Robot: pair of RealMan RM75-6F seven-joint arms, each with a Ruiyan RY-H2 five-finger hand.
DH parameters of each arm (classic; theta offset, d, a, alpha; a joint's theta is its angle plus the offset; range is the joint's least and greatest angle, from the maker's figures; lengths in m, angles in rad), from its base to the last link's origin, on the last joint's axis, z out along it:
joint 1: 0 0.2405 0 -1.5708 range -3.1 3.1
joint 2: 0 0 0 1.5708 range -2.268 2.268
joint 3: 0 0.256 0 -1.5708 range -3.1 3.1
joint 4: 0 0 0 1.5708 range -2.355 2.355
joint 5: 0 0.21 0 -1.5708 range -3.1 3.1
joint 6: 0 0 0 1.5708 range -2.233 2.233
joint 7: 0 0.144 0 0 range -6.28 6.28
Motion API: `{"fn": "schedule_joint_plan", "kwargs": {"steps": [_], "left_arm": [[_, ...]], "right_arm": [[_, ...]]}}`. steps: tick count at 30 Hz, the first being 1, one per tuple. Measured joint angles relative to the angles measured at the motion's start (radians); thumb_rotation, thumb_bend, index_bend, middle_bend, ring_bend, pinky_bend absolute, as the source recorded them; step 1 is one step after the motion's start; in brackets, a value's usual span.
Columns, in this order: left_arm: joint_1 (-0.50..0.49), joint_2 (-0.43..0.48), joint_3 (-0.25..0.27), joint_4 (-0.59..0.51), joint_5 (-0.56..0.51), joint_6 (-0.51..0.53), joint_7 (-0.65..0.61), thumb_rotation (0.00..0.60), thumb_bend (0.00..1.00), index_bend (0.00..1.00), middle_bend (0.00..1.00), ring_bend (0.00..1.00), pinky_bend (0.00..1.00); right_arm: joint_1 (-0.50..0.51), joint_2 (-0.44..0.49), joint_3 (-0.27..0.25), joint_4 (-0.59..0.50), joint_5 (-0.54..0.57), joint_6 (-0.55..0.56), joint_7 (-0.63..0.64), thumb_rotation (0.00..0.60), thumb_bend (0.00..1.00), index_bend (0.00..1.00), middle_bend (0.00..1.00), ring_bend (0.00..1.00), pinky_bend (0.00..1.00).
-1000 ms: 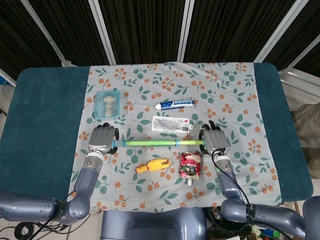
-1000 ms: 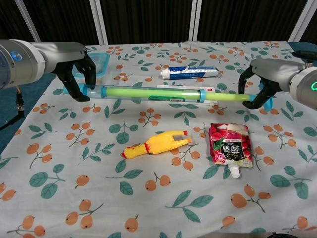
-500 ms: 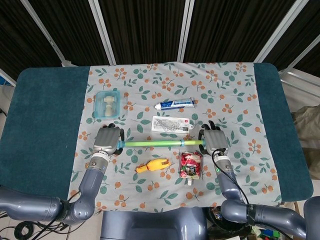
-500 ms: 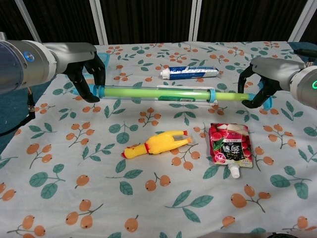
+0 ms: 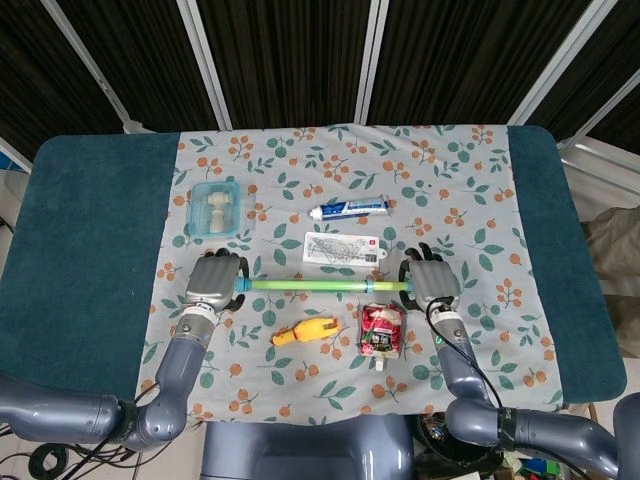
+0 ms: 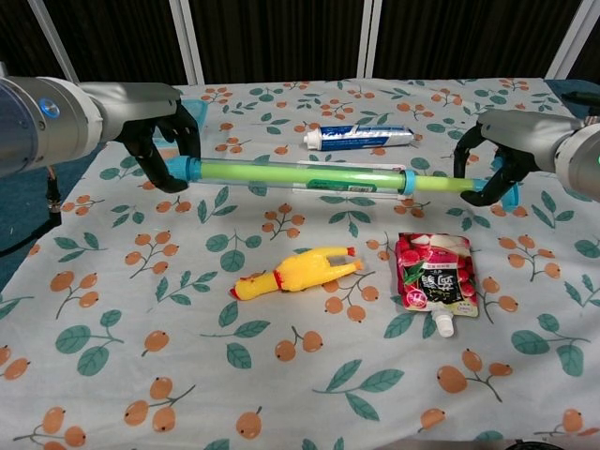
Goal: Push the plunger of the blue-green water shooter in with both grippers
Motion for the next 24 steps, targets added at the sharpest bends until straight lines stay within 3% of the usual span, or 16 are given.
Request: {"fn": "schedule_joint_plan", "kwargs": {"steps": [3, 5, 12, 18, 20, 22, 24], "left_arm": [[0.015, 0.025, 0.007, -0.011, -0.002, -0.007, -0.014, 0.6, 0.18, 0.23, 0.18, 0.11, 0.16], [0.028, 0.041, 0.013, -0.022, 0.007, -0.01, -0.029, 0.6, 0.17, 0.23, 0.17, 0.11, 0.16], [0.091, 0.107, 0.048, -0.071, 0.108, -0.011, -0.109, 0.6, 0.17, 0.22, 0.17, 0.11, 0.16], [0.203, 0.195, 0.128, -0.11, 0.375, 0.014, -0.257, 0.6, 0.17, 0.19, 0.13, 0.1, 0.16], [0.246, 0.224, 0.161, -0.114, 0.473, 0.029, -0.312, 0.6, 0.16, 0.14, 0.1, 0.09, 0.15], [0.298, 0.257, 0.203, -0.111, 0.59, 0.051, -0.374, 0.6, 0.14, 0.04, 0.06, 0.05, 0.1], [0.347, 0.285, 0.244, -0.103, 0.687, 0.075, -0.428, 0.6, 0.11, 0.0, 0.01, 0.01, 0.05]], "right_arm": [[0.002, 0.014, -0.005, -0.007, 0.022, -0.004, -0.014, 0.6, 0.16, 0.07, 0.01, 0.0, 0.17], [0.001, 0.026, -0.01, -0.012, 0.023, -0.002, -0.018, 0.6, 0.14, 0.03, 0.0, 0.0, 0.17], [-0.028, 0.073, -0.029, -0.042, -0.021, 0.021, 0.007, 0.6, 0.14, 0.02, 0.0, 0.0, 0.17], [-0.107, 0.169, -0.077, -0.09, -0.159, 0.064, 0.094, 0.6, 0.11, 0.02, 0.0, 0.0, 0.17], [-0.147, 0.215, -0.1, -0.105, -0.221, 0.088, 0.138, 0.6, 0.1, 0.02, 0.0, 0.0, 0.17], [-0.187, 0.261, -0.126, -0.118, -0.286, 0.113, 0.183, 0.6, 0.09, 0.01, 0.0, 0.0, 0.17], [-0.222, 0.296, -0.15, -0.125, -0.34, 0.137, 0.221, 0.6, 0.07, 0.0, 0.0, 0.0, 0.16]]}}
